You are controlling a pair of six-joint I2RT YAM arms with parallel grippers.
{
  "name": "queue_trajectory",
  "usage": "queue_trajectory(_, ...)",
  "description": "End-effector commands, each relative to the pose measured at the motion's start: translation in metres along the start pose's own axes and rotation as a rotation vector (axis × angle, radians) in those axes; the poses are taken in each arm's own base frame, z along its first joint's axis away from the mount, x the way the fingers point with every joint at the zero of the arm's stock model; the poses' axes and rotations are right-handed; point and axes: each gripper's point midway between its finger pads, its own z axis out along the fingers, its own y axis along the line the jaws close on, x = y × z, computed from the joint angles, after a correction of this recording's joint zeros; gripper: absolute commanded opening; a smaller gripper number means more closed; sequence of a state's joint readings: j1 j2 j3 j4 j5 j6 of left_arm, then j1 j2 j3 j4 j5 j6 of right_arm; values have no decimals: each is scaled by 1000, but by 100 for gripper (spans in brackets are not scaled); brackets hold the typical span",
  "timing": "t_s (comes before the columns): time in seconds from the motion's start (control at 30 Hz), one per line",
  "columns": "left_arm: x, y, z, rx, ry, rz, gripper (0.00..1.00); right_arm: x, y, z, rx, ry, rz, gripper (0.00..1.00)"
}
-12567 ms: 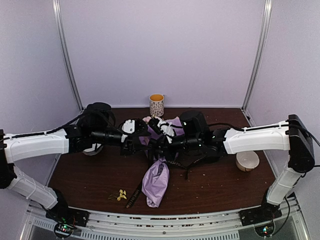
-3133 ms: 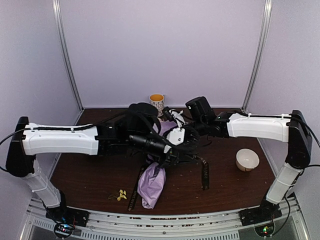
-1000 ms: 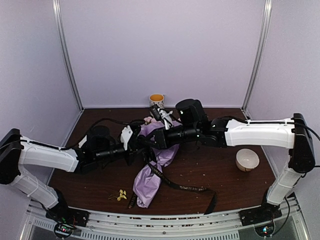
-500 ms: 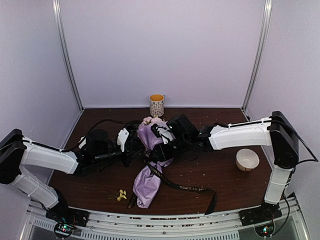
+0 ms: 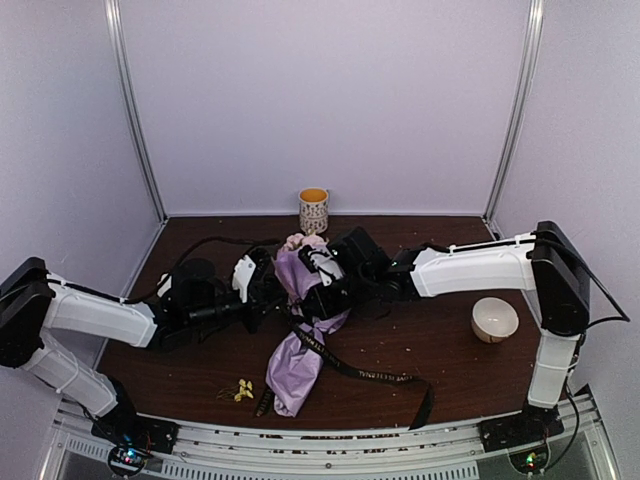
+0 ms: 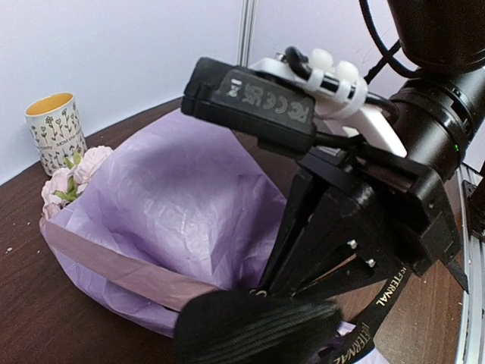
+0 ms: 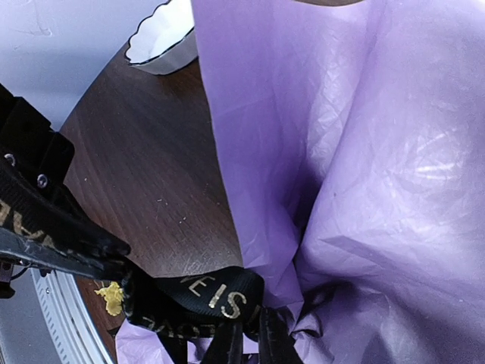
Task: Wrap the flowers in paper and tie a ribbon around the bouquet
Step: Cross the half-tied ribbon over the folded bouquet.
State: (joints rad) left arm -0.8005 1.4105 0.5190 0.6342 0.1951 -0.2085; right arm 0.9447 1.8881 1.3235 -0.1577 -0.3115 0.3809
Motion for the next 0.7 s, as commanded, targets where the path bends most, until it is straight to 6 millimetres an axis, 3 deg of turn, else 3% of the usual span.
queue_trajectory(0.0,-3,5,-4,-2,-32,-22,0,-11,-5,-2,38,-23,-21,7)
queue_trajectory(0.07,-2,8,-5,-9,-30,-30,0,-11,-6,-2,45,-18,-26,0)
queue_trajectory(0.2,8,27,-6,-68,2,-99,0,-14,-8,-10,59,-27,-35,0)
queue_trajectory(0.23,14,35,-7,-98,22,-124,6,-13,-7,-12,53,-32,-36,0)
queue_trajectory(0.27,20,44,-8,-133,43,-148,19,-13,-5,-15,42,-36,-37,0)
queue_trajectory(0.4,41,79,-18,-259,95,-258,40,-7,9,-19,-29,-14,-35,0)
queue_trajectory(0.5,40,85,-28,-282,75,-265,61,-2,10,-23,-38,-12,-28,0)
queue_trajectory(0.67,42,90,-37,-323,76,-275,81,-2,14,-30,-54,-20,-24,0)
